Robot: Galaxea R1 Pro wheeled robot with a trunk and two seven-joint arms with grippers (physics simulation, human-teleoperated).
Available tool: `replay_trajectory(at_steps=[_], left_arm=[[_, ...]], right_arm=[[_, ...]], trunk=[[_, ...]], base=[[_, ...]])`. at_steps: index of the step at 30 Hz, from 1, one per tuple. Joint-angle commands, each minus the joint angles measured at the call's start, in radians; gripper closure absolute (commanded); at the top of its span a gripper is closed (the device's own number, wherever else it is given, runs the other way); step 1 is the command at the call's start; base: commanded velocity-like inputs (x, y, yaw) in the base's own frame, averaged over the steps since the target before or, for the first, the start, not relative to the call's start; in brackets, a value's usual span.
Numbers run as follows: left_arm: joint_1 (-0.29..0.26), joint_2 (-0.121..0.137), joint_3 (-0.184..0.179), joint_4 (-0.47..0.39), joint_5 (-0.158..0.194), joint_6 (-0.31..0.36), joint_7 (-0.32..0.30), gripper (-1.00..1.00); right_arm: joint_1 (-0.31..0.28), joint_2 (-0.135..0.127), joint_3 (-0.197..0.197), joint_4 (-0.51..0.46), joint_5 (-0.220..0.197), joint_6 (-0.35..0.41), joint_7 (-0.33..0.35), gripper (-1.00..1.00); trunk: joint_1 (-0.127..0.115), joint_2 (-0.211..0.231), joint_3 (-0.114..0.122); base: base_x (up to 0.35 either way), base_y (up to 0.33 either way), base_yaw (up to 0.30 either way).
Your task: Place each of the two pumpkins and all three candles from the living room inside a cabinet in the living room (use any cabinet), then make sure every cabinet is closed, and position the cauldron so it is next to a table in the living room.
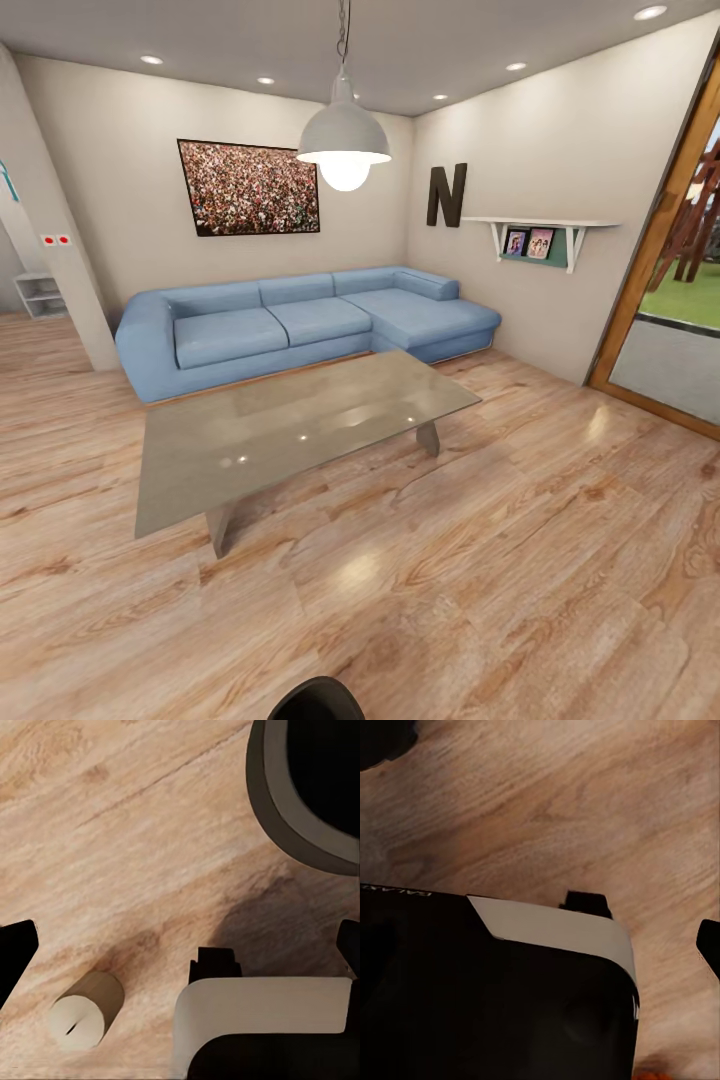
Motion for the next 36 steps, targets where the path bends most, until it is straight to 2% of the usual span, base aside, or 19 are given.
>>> replay_trajectory(at_steps=[1, 2, 5, 7, 12, 15, 19, 22, 26, 34, 36], left_arm=[[-0.001, 0.0, 0.001, -0.015, 0.002, 0.049, 0.0, -1.0], [-0.003, -0.001, 0.001, -0.037, 0.002, 0.1, -0.001, -1.0], [-0.003, -0.006, 0.002, -0.111, 0.003, 0.194, 0.003, -1.0], [-0.004, -0.011, 0.002, -0.152, 0.004, 0.232, 0.005, -1.0], [-0.009, -0.018, 0.002, -0.18, 0.004, 0.27, 0.007, -1.0], [-0.036, -0.02, 0.002, -0.182, 0.006, 0.283, 0.006, -1.0], [-0.083, -0.02, 0.002, -0.184, 0.013, 0.338, 0.005, -1.0], [-0.138, -0.02, 0.001, -0.185, 0.043, 0.398, 0.007, -1.0], [-0.18, -0.019, 0.001, -0.185, 0.052, 0.407, 0.008, -1.0], [-0.19, -0.013, 0.005, -0.178, 0.055, 0.378, 0.008, -1.0], [-0.19, -0.01, 0.018, -0.174, 0.064, 0.374, 0.008, -1.0]], right_arm=[[0.001, -0.001, 0.005, -0.037, -0.01, 0.052, -0.007, -1.0], [0.0, -0.001, 0.005, -0.075, -0.01, 0.1, -0.013, -1.0], [0.0, -0.001, 0.004, -0.17, -0.01, 0.208, -0.04, -1.0], [0.0, 0.0, 0.004, -0.226, -0.01, 0.269, -0.067, -1.0], [-0.012, 0.005, 0.004, -0.262, -0.013, 0.323, -0.098, -1.0], [-0.033, 0.006, 0.004, -0.266, -0.023, 0.343, -0.104, -1.0], [-0.096, 0.007, 0.004, -0.268, -0.047, 0.411, -0.107, -1.0], [-0.156, 0.008, 0.003, -0.268, -0.055, 0.452, -0.108, -1.0], [-0.192, 0.007, 0.002, -0.268, -0.058, 0.459, -0.107, -1.0], [-0.2, 0.007, 0.004, -0.261, -0.056, 0.432, -0.118, -1.0], [-0.2, 0.007, 0.005, -0.261, -0.055, 0.427, -0.14, -1.0]], trunk=[[0.0, 0.0, -0.001], [0.0, 0.0, -0.001], [0.0, 0.0, -0.001], [0.0, 0.0, -0.001], [0.0, 0.0, -0.001], [0.0, 0.0, -0.001], [0.0, 0.0, -0.001], [0.0, 0.0, -0.001], [0.0, 0.0, -0.001], [0.0, 0.0, -0.001], [0.0, 0.0, -0.001]], base=[[0.0, 0.0, 0.0], [0.0, 0.0, 0.0], [0.0, 0.0, 0.0], [0.0, 0.0, 0.0], [0.0, 0.0, 0.0], [0.0, 0.0, 0.0], [0.0, 0.0, 0.0], [0.0, 0.0, 0.0], [0.0, 0.0, 0.0], [0.0, 0.0, 0.0], [0.0, 0.0, 0.0]])
